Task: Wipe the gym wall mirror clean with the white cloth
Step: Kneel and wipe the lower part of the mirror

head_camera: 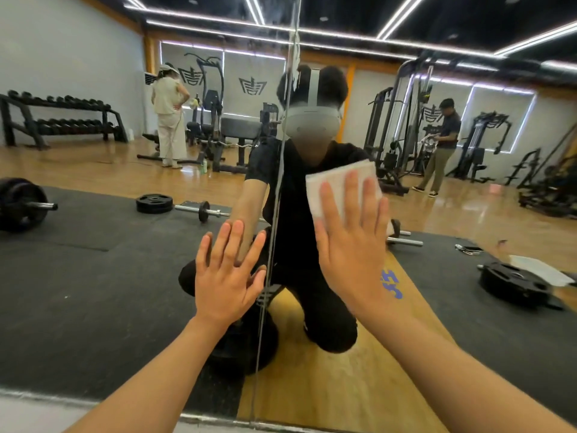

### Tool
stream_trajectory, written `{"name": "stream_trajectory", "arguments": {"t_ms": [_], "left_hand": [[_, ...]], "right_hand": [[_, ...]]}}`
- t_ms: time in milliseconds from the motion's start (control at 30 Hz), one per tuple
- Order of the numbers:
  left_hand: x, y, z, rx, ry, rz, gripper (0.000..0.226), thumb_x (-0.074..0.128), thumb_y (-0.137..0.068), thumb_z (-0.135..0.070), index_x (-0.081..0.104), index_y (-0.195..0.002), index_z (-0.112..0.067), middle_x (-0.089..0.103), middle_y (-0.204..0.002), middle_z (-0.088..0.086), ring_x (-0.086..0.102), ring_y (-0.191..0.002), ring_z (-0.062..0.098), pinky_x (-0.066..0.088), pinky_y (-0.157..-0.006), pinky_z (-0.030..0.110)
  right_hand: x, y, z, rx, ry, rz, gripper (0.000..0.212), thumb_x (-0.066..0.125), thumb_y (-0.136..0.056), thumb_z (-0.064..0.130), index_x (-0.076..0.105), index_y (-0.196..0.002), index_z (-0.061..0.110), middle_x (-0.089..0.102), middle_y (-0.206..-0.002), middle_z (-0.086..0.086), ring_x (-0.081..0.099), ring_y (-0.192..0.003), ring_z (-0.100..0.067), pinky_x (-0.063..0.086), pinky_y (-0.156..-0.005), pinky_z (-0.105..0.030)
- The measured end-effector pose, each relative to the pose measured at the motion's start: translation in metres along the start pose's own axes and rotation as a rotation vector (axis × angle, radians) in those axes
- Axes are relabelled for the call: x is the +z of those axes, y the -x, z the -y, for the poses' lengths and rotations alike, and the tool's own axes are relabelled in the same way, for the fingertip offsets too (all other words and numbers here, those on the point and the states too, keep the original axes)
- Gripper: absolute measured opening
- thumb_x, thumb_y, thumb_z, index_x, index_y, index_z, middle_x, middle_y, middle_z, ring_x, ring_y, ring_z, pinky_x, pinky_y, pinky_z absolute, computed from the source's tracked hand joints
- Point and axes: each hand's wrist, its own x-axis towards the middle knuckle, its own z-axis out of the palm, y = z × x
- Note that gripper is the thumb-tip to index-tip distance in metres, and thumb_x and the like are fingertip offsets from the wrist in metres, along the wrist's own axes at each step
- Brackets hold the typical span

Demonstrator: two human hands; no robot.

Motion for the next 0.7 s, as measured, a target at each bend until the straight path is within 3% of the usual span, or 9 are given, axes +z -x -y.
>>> {"name": "stream_trajectory", "arguments": {"t_ms": [133,233,367,433,600,700], "left_hand": [[-0.002,-0.001,-0.001,-0.003,0.002,0.012,0.063,0.038,-0.109,-0.048,0.027,-0.167,-0.025,0.007,-0.177,0.012,0.007,-0.164,0.030,0.009,-0.131,0.053],[-0.002,0.000,-0.002,-0.012,0.016,0.004,0.061,0.037,-0.110,-0.048,0.029,-0.166,-0.025,0.011,-0.176,0.013,0.008,-0.164,0.030,0.010,-0.131,0.053],[-0.002,0.000,-0.003,0.001,0.015,-0.010,0.062,0.037,-0.109,-0.048,0.028,-0.166,-0.025,0.008,-0.177,0.011,0.008,-0.164,0.029,0.011,-0.131,0.053],[0.000,-0.001,-0.003,-0.004,0.019,-0.007,0.062,0.038,-0.110,-0.048,0.027,-0.166,-0.026,0.012,-0.176,0.012,0.009,-0.164,0.029,0.012,-0.131,0.053],[0.000,-0.002,0.000,0.001,0.014,-0.012,0.062,0.036,-0.110,-0.048,0.026,-0.166,-0.026,0.014,-0.175,0.013,0.008,-0.164,0.029,0.010,-0.131,0.052],[0.000,0.000,-0.003,-0.012,0.020,-0.018,0.061,0.035,-0.110,-0.048,0.028,-0.166,-0.025,0.007,-0.177,0.010,0.008,-0.164,0.029,0.009,-0.131,0.052]], "right_hand": [[0.015,0.097,-0.002,-0.209,0.091,0.158,0.063,0.036,-0.113,0.038,0.012,-0.169,0.025,-0.001,-0.176,-0.010,0.003,-0.162,-0.037,0.010,-0.130,-0.057],[0.005,0.048,-0.015,-0.298,0.066,0.137,0.063,0.040,-0.112,0.039,0.016,-0.169,0.025,0.005,-0.176,-0.011,0.005,-0.162,-0.037,0.009,-0.130,-0.057],[-0.020,-0.096,-0.013,0.004,0.027,-0.066,0.058,0.026,-0.114,0.044,0.019,-0.168,0.024,0.008,-0.175,-0.014,0.004,-0.162,-0.037,-0.001,-0.131,-0.051],[-0.019,-0.100,-0.002,0.083,0.024,-0.092,0.058,0.026,-0.114,0.044,0.017,-0.169,0.025,0.007,-0.176,-0.014,0.003,-0.162,-0.036,0.002,-0.131,-0.053],[0.003,0.046,0.000,-0.264,0.079,0.138,0.061,0.038,-0.113,0.040,0.018,-0.168,0.026,0.001,-0.176,-0.010,0.004,-0.162,-0.035,0.012,-0.130,-0.057],[-0.003,0.016,-0.023,-0.332,0.100,0.125,0.058,0.036,-0.113,0.042,0.023,-0.167,0.025,0.009,-0.176,-0.010,0.010,-0.162,-0.034,0.013,-0.129,-0.055]]}}
